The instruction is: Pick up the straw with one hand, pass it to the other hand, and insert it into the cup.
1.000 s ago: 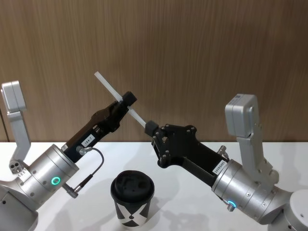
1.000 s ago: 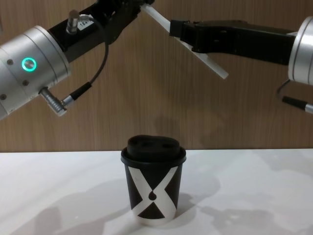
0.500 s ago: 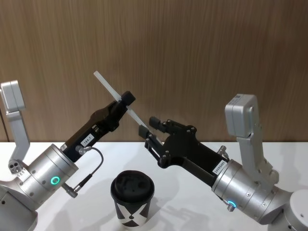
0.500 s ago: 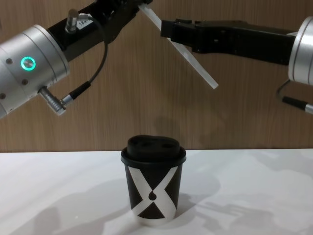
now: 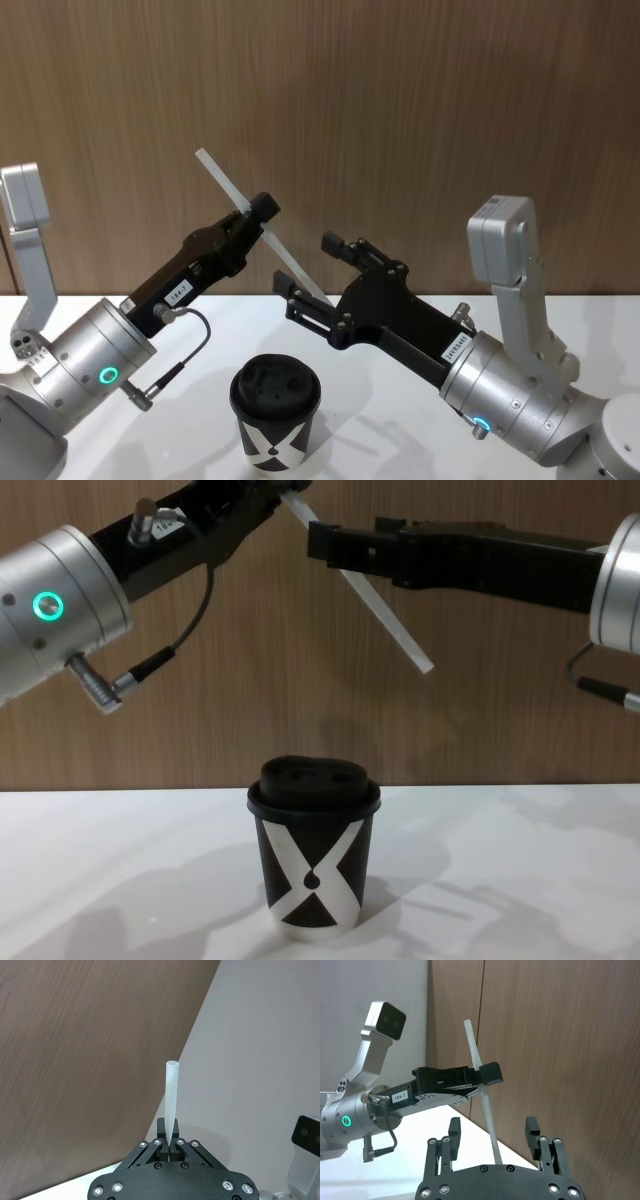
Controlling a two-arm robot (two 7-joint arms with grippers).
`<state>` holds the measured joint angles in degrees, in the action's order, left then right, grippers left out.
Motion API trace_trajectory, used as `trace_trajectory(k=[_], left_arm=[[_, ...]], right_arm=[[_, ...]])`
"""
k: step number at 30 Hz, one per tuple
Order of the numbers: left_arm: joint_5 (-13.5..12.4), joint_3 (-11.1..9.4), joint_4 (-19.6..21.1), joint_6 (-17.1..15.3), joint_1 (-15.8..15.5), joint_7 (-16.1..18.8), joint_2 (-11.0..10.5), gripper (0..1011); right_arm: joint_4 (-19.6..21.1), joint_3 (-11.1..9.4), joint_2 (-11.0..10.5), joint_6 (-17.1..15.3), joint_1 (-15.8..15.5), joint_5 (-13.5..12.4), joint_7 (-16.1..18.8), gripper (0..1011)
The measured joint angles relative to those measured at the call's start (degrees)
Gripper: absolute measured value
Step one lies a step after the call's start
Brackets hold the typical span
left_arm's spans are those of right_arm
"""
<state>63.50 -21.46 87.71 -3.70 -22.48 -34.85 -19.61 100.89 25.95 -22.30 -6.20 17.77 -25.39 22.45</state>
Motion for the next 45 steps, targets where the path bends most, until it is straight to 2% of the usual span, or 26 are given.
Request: trace_trajectory(k=[9,15,24,35,45], left_arm=[[-3.11,-1.01,2.17,-0.08,-0.38,1.66,-2.97,5],[-5.01,-1.65,3.55,-0.12,-0.57,2.69,-4.74,6],[-6.68,-2.47,4.89,-0.15,-0.97,3.50,-6.42,6],[-7.39,-3.36,5.74,-0.19,-1.42,3.88,-7.48,6],[-8.25,-4.39,6.74,-0.75,-1.84,4.56,-8.72,7]], right_arm=[[0.06,-0.02,-0.11,0.11,-0.07,0.00,0.04,1001],[0.54,-0.12,-0.80,0.41,-0.47,-0.02,0.50,1001],[2.32,-1.00,-3.43,0.68,-2.17,-0.49,1.49,1001],[4.41,-3.10,-7.03,0.69,-5.61,-1.61,1.77,1001],[5.23,-4.02,-8.50,0.61,-7.22,-2.13,1.77,1001]])
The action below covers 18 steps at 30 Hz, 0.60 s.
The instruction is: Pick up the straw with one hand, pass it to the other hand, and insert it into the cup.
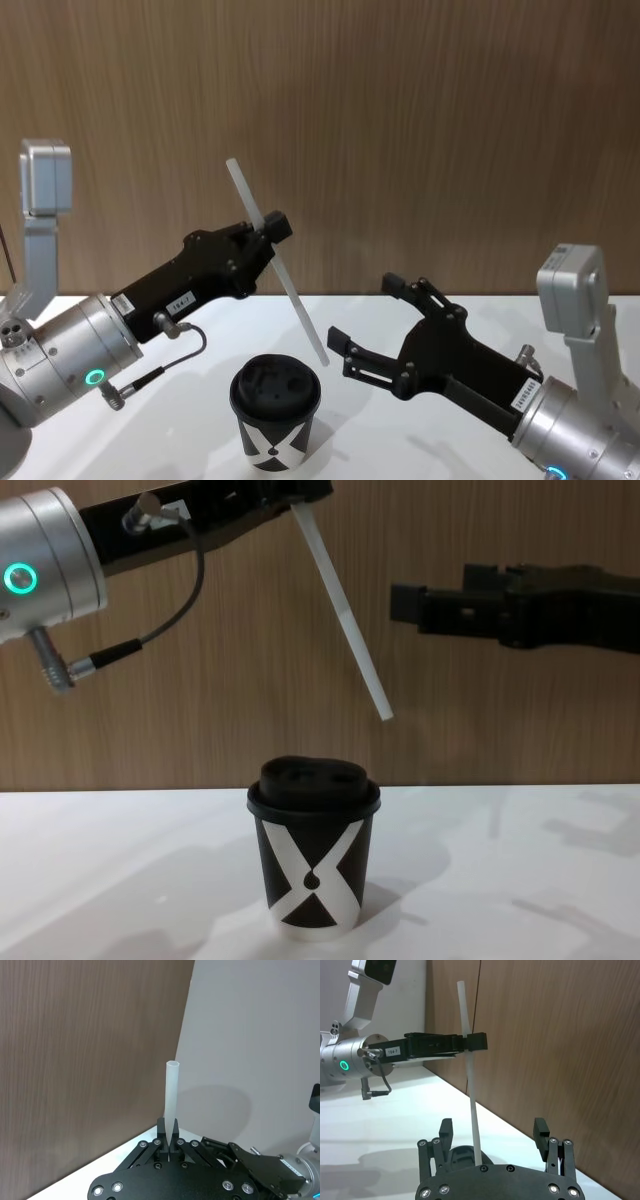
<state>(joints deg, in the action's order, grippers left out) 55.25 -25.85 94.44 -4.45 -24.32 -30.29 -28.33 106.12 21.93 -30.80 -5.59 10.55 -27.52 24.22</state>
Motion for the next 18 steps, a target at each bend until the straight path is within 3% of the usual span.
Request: trace_trajectory(k=[18], left_arm=[[-4.08,-0.91,3.57,-0.50,-0.19,2.30,-3.66,7]], right_arm=[[0.53,-0.61,-0.91,-0.09,-0.96,-0.30,-0.02,1001]])
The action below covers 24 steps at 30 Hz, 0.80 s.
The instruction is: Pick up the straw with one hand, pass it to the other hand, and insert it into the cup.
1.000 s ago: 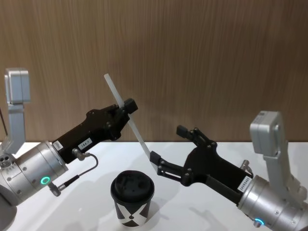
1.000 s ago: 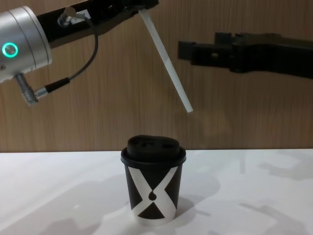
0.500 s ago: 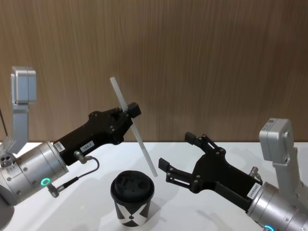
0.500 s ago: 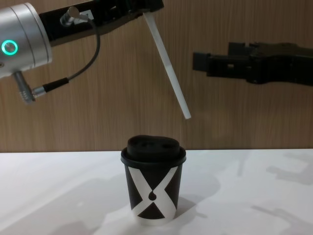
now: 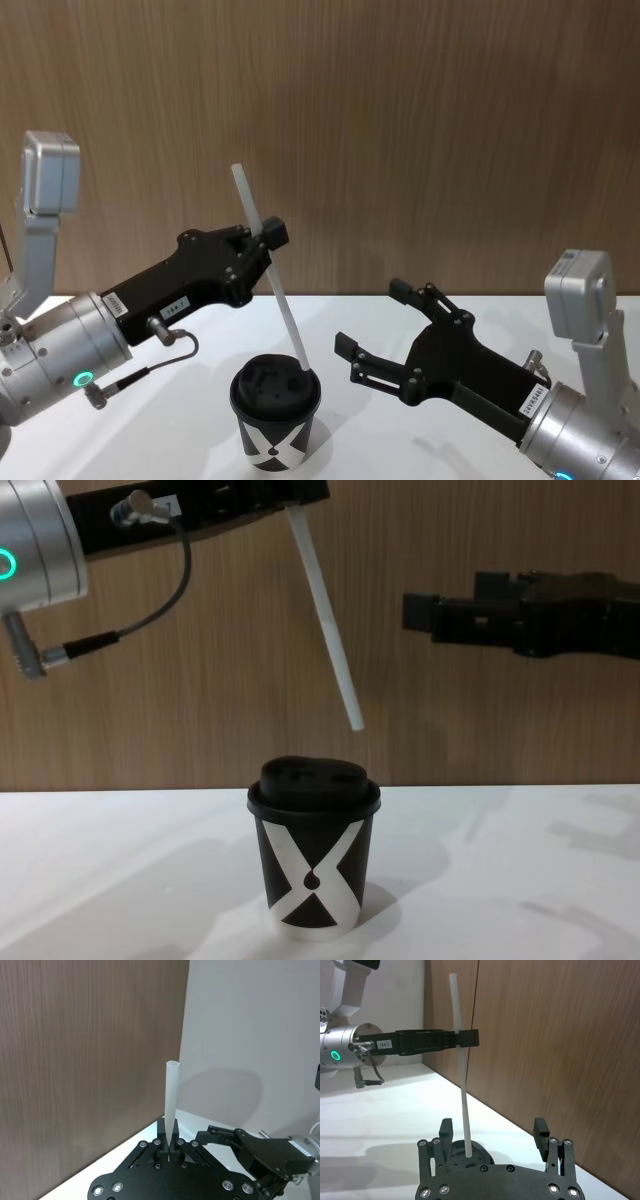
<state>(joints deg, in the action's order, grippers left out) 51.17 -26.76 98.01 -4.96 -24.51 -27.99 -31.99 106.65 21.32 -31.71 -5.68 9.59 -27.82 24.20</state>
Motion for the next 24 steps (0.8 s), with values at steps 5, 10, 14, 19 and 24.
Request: trace_trajectory(k=[5,10,14,19,24], left_arm=[[-1.28,-0.09,0.55,0.08,0.20,0.41,-0.67,6],[-2.37,-0.20,0.65,0.20,0.41,0.66,-1.08,6],[-2.99,-0.29,0.57,0.23,0.52,0.73,-1.15,6],[-3.64,-0.42,0.16,0.23,0.69,0.80,-1.13,6],[-4.34,-0.47,-0.12,0.23,0.85,1.02,-0.97,6]], right_arm=[[0.03,-0.06,-0.08,0.00,-0.11,-0.02,0.00,1001],[0.06,-0.08,-0.13,0.00,-0.17,-0.05,0.00,1001],[0.09,-0.11,-0.17,0.01,-0.20,-0.06,0.00,1001],[0.12,-0.14,-0.19,0.01,-0.23,-0.06,0.00,1001],[0.13,-0.16,-0.21,0.01,-0.26,-0.06,0.00,1001]])
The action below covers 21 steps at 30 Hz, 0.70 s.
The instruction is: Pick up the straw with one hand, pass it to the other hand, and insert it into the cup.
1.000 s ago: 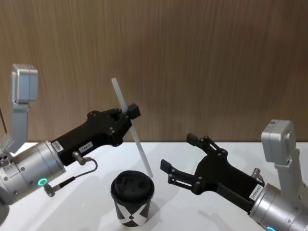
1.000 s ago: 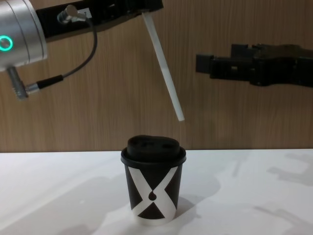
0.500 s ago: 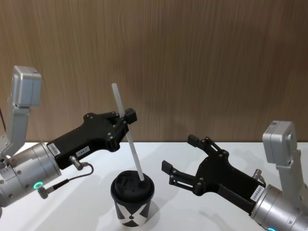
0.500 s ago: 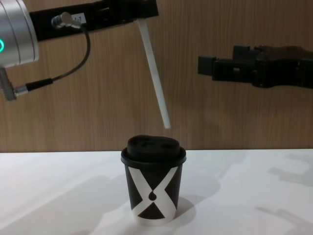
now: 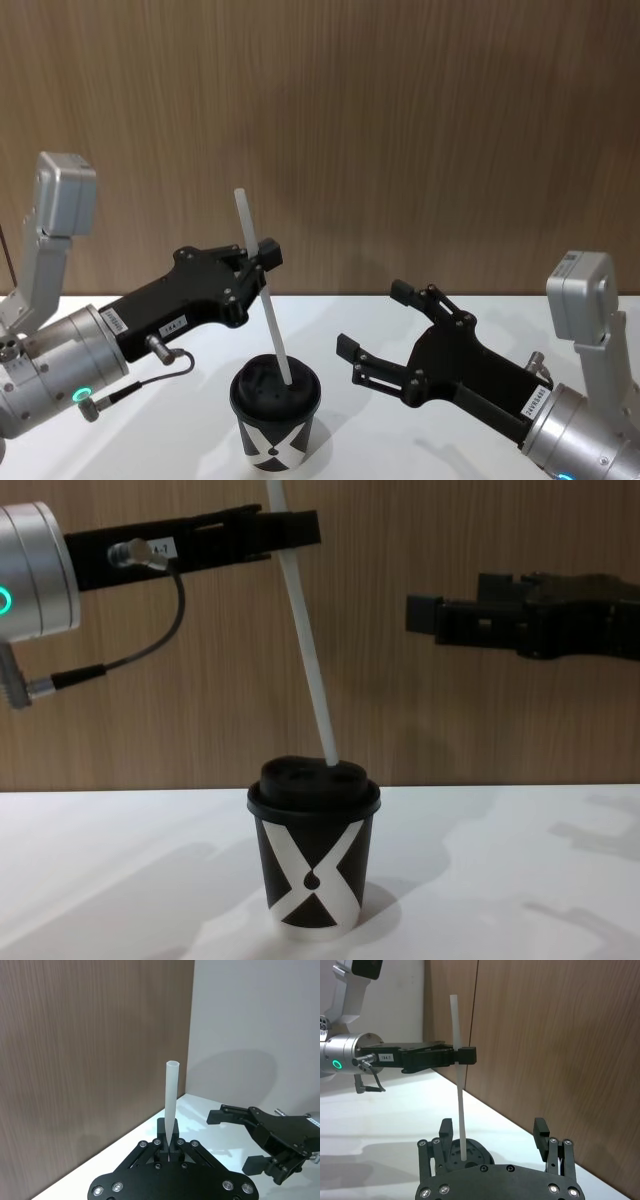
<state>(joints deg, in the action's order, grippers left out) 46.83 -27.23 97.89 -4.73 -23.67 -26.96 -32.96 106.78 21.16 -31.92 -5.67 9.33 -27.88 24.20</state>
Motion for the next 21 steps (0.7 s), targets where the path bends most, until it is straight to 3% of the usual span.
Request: trace_trajectory(k=[21], left_arm=[[-2.22,0.10,-2.45,1.43,-0.13,-0.11,1.98,6]], right_arm=[[-0.01,0.00,-0.04,0.00,-0.03,0.00,0.00,1001]])
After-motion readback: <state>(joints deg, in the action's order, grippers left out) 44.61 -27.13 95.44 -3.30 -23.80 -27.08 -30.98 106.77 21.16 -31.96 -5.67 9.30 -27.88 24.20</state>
